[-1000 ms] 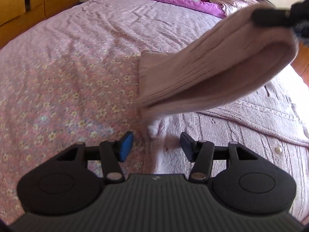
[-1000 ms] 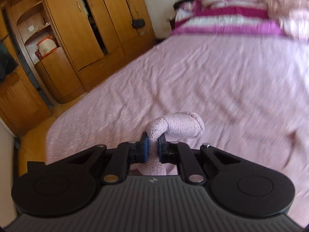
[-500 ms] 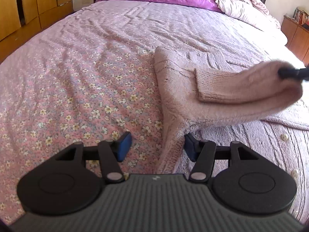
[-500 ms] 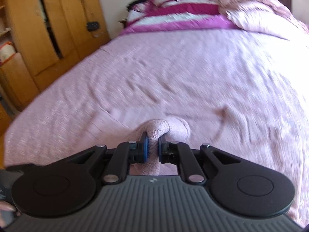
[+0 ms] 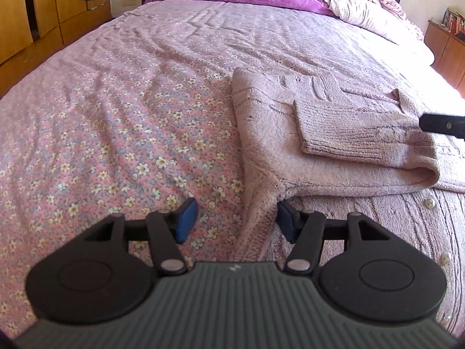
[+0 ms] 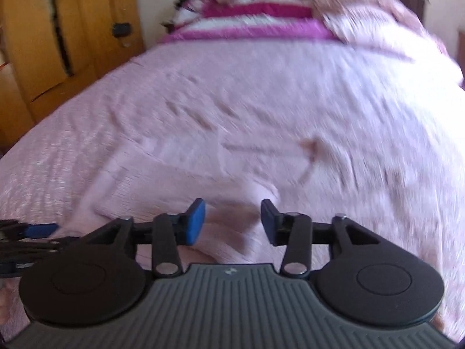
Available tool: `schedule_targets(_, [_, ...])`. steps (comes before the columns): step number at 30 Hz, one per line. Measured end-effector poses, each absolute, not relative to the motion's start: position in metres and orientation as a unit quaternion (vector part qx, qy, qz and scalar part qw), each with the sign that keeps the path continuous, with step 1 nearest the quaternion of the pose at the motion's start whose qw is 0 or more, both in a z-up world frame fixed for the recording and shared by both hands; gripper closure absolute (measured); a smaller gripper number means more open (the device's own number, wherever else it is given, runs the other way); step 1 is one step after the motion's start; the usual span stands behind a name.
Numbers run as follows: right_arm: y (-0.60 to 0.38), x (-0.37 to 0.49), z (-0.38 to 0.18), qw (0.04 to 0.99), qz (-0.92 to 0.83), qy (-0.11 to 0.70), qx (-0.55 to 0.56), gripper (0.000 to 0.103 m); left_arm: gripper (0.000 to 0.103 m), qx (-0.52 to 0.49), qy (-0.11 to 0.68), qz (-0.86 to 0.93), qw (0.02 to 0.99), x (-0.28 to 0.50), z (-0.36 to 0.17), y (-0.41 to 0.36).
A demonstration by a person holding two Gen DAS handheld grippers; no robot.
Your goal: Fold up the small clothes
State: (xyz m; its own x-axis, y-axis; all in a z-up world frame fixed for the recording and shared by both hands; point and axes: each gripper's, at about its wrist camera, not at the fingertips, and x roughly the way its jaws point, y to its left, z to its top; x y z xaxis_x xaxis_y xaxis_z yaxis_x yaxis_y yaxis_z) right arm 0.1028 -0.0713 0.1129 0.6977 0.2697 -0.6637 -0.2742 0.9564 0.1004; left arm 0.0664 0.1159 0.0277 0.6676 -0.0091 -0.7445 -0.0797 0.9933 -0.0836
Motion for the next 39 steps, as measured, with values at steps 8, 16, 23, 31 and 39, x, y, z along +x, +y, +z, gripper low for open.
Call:
schedule_targets(8, [-0.004, 0.101, 0.113, 0.899, 0.249, 0.355, -0.054, 0.042, 0.042, -0.057, 0.407, 0.018, 0.911, 0.066, 0.028, 0.116])
schedule_targets(16, [0.036, 0.115, 0.085, 0.882, 0.257, 0.387, -0.075, 0.042, 0.041, -0.06, 0.405, 0.013, 0.912, 0.065, 0.026, 0.117])
schedule_targets(23, [0.042, 0.117, 0.068, 0.889, 0.244, 0.377, -0.083, 0.04, 0.039, -0.056, 0.404, 0.013, 0.913, 0.065, 0.025, 0.116])
schedule_targets(31, [0.029, 0.115, 0.073, 0.911, 0.206, 0.35, -0.066, 0.093, 0.039, -0.059, 0.406, 0.012, 0.912, 0.066, 0.025, 0.116])
schedule_targets(39, [-0.032, 0.103, 0.113, 0.941, 0.168, 0.291, 0.036, 0.095, 0.038, -0.057, 0.407, 0.013, 0.912, 0.067, 0.024, 0.116])
